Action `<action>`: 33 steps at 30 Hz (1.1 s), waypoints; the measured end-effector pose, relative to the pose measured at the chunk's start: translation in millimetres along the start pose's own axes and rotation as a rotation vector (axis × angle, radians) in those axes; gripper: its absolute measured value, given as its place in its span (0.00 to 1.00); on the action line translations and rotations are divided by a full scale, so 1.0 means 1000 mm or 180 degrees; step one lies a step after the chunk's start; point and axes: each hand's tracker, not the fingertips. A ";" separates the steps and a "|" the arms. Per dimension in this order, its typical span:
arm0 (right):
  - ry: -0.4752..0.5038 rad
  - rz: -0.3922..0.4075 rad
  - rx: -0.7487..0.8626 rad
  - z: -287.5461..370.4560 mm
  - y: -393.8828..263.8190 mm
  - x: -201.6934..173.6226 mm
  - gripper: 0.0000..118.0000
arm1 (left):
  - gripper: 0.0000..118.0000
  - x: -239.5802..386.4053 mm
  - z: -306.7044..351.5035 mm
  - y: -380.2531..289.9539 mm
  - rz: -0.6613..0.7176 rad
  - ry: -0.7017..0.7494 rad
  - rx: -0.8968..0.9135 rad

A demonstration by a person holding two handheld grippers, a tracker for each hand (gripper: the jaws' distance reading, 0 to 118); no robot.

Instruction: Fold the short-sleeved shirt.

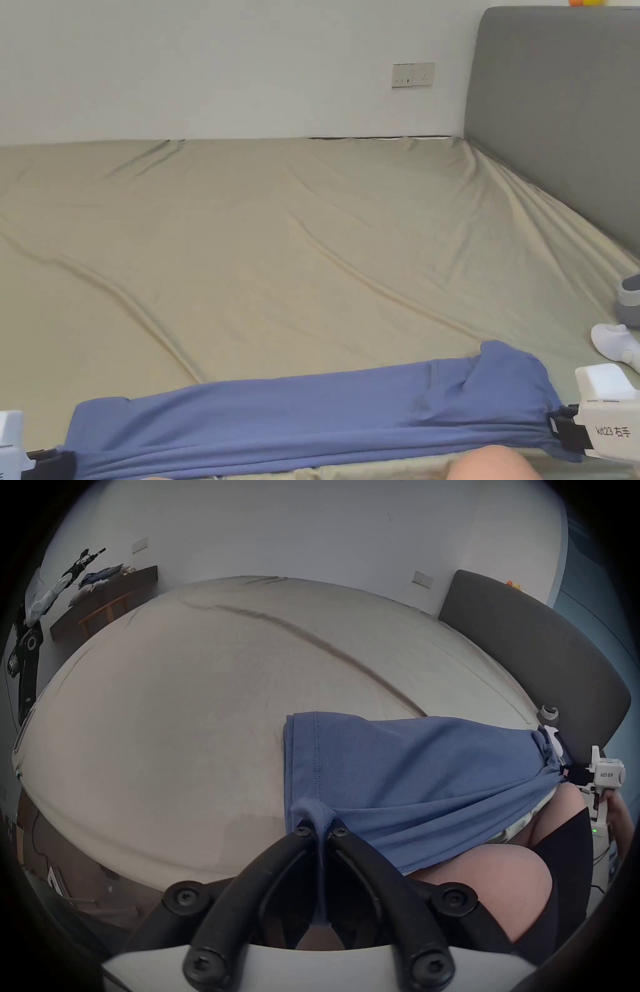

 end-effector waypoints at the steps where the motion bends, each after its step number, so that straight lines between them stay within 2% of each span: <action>1: -0.0014 0.0019 0.0031 0.001 0.000 -0.001 0.03 | 0.03 0.000 0.000 0.001 -0.0021 0.0002 0.0024; 2: 0.0003 0.0001 0.0061 0.002 -0.001 -0.001 0.20 | 0.20 0.002 0.002 0.000 0.0014 0.0007 0.0038; 3: 0.0061 -0.0013 0.0106 0.007 -0.001 -0.001 0.42 | 0.46 0.002 0.007 0.002 0.0100 -0.0026 0.0087; 4: 0.0024 -0.0042 0.0112 0.012 0.000 0.000 0.67 | 0.72 0.002 0.013 0.005 0.0147 -0.0025 0.0126; 5: -0.0069 -0.0143 0.0208 0.021 0.001 0.002 0.86 | 0.95 0.002 0.023 0.008 0.0217 -0.0023 0.0202; 6: 0.0009 -0.0222 0.0340 0.034 0.002 0.002 0.90 | 0.99 0.003 0.036 0.008 0.0266 -0.0110 0.0292; 8: 0.0115 -0.0330 0.0667 0.058 0.006 0.000 0.89 | 0.96 0.005 0.063 0.011 0.0218 -0.0315 0.0513; 10: 0.0133 -0.0210 0.0862 0.079 0.012 -0.011 0.88 | 0.94 0.006 0.087 0.011 0.0185 -0.0382 0.0652; 11: 0.0147 -0.0062 0.1005 0.091 0.014 -0.020 0.81 | 0.84 0.006 0.098 0.011 0.0205 -0.0418 0.0741; 12: 0.0155 0.0080 0.1110 0.098 0.016 -0.029 0.66 | 0.62 0.008 0.105 0.010 0.0221 -0.0400 0.0747; 13: 0.0081 0.0160 0.1177 0.103 0.017 -0.038 0.39 | 0.30 0.010 0.110 0.010 0.0247 -0.0363 0.0753; 14: -0.0054 0.0195 0.1429 0.109 0.021 -0.046 0.00 | 0.00 0.009 0.111 0.008 0.0263 -0.0359 0.0776; 15: 0.0037 0.0135 0.1250 0.112 0.020 -0.065 0.00 | 0.00 0.006 0.114 0.005 0.0305 -0.0431 0.0849; 16: 0.0034 0.0060 0.1296 0.114 0.019 -0.068 0.00 | 0.00 0.002 0.113 0.005 0.0362 -0.0587 0.0786; 17: 0.0255 0.0018 0.1230 0.110 0.019 -0.075 0.00 | 0.00 -0.004 0.110 0.005 0.0418 -0.0733 0.0706; 20: 0.0252 0.0140 0.1208 0.107 0.026 -0.099 0.00 | 0.00 -0.030 0.089 0.006 0.0606 -0.0882 0.0608; 22: 0.0307 0.0187 0.1149 0.103 0.030 -0.110 0.00 | 0.00 -0.060 0.065 0.009 0.0850 -0.1337 0.0358; 23: 0.0336 0.0194 0.1135 0.101 0.034 -0.115 0.00 | 0.13 -0.078 0.050 0.008 0.0992 -0.1789 0.0211; 24: 0.0361 0.0200 0.1114 0.100 0.036 -0.120 0.00 | 0.36 -0.091 0.039 0.003 0.1161 -0.1870 0.0317; 26: 0.0385 0.0234 0.1077 0.098 0.040 -0.129 0.00 | 1.00 -0.110 0.017 0.003 0.1303 -0.1816 0.0206; 29: 0.0414 0.0260 0.1040 0.095 0.046 -0.139 0.00 | 1.00 -0.142 -0.020 0.000 0.1857 -0.2132 -0.0030; 30: 0.0424 0.0258 0.1020 0.094 0.049 -0.140 0.00 | 1.00 -0.131 -0.027 0.009 0.2047 -0.2206 -0.0163; 32: 0.0439 0.0231 0.0987 0.090 0.052 -0.145 0.00 | 1.00 -0.126 -0.042 0.013 0.2079 -0.2396 -0.0317; 33: 0.0451 0.0217 0.0971 0.088 0.054 -0.148 0.00 | 1.00 -0.124 -0.047 0.012 0.1980 -0.2510 -0.0180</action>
